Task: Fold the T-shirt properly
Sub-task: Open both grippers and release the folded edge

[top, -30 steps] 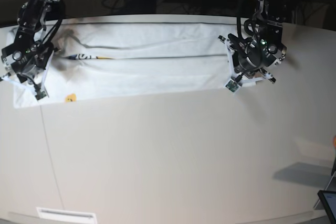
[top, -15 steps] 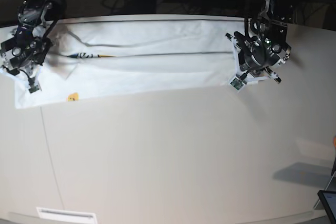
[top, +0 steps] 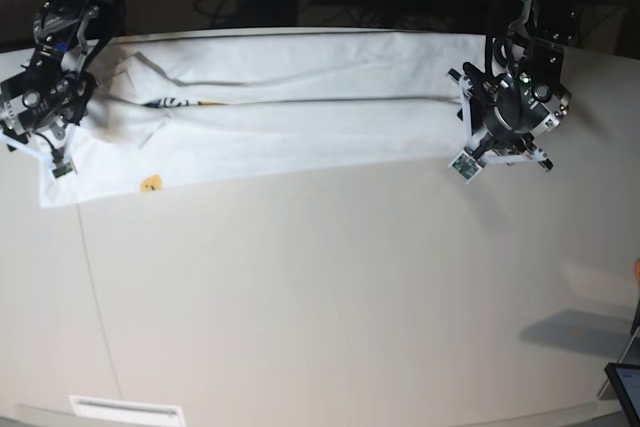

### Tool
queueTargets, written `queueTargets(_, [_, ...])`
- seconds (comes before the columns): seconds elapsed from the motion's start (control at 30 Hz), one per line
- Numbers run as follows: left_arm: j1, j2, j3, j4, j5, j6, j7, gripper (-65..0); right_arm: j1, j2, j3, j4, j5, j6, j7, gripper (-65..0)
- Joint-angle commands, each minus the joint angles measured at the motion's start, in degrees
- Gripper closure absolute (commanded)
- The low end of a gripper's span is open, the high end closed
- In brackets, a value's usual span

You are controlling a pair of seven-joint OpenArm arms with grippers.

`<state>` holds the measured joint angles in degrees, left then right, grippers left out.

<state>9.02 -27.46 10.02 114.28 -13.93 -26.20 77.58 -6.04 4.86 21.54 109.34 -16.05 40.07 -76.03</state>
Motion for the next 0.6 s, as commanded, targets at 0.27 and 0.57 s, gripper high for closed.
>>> queueTargets(0.27, [-3.4,1.6,-7.5,1.4,-14.9,0.0,-0.4,-23.2,1.3,1.5,1.9,1.3,-0.7,-0.1,5.0,-34.1])
queueTargets(0.57, [-2.6,5.5,-22.4,1.3,-35.3,0.1,-0.5,-8.1,-0.2,1.6,1.4,2.3,-0.5,-0.1,21.3,-33.8])
